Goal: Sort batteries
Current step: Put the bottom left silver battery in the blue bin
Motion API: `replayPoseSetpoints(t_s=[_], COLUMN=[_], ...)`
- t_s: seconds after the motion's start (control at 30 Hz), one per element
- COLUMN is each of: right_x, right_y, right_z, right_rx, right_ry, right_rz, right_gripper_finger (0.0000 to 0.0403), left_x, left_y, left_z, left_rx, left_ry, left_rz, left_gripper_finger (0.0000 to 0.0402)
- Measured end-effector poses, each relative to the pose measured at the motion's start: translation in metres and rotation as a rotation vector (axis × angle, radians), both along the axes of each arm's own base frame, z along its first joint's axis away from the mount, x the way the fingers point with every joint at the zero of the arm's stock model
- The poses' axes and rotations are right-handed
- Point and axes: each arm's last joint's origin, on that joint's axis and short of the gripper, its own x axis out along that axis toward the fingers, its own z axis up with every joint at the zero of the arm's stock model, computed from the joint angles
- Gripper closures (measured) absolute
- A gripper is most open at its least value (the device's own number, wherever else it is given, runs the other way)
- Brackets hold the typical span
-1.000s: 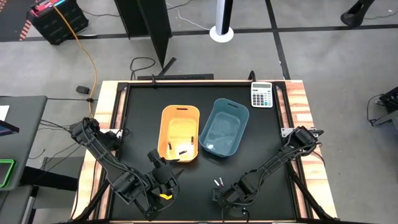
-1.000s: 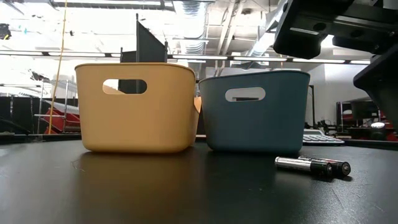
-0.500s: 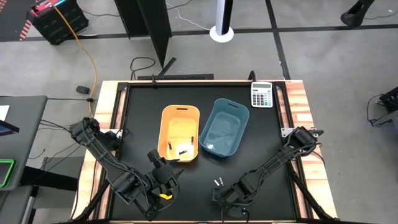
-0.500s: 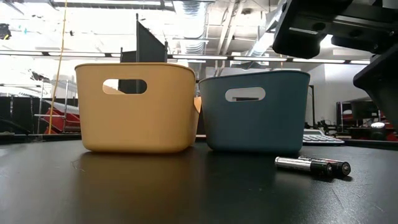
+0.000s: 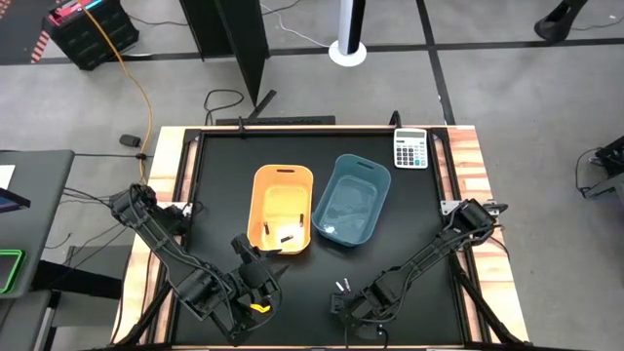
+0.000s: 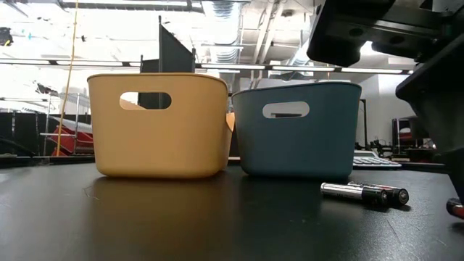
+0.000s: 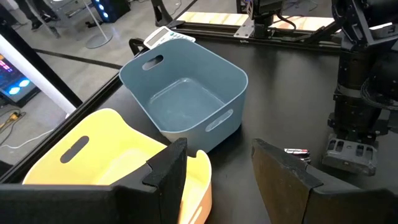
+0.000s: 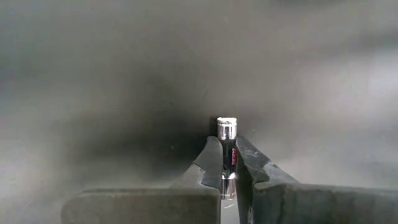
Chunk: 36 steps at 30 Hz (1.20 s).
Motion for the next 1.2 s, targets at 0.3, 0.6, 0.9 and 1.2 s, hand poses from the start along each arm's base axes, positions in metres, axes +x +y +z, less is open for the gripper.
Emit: replayPoseSetpoints(t_s=[0.3, 0.6, 0.9, 1.2], right_x=[-0.001, -0.001, 0.008, 0.02], right_y=[-0.002, -0.002, -0.003, -0.009], right_z=[0.0, 0.002, 0.018, 0.036], right_rx=[-0.03, -0.027, -0.033, -0.061], right_ry=[-0.006, -0.01, -0.031, -0.057], right_rz=[-0.011, -0.012, -0.034, -0.066], right_gripper_finger=[0.0378, 0.0378, 0.0379, 0.0379], left_x=[0.0, 0.0, 0.0, 0.0], left_y=[0.0, 0.0, 0.0, 0.0], left_z=[0.0, 0.0, 0.0, 0.0], left_rx=[0.006, 0.006, 0.006, 0.004], left_ry=[0.004, 0.004, 0.004, 0.006], left_rz=[-0.004, -0.004, -0.004, -0.005], left_gripper_finger=[0.0229, 0.0229, 0.0229, 0.0229])
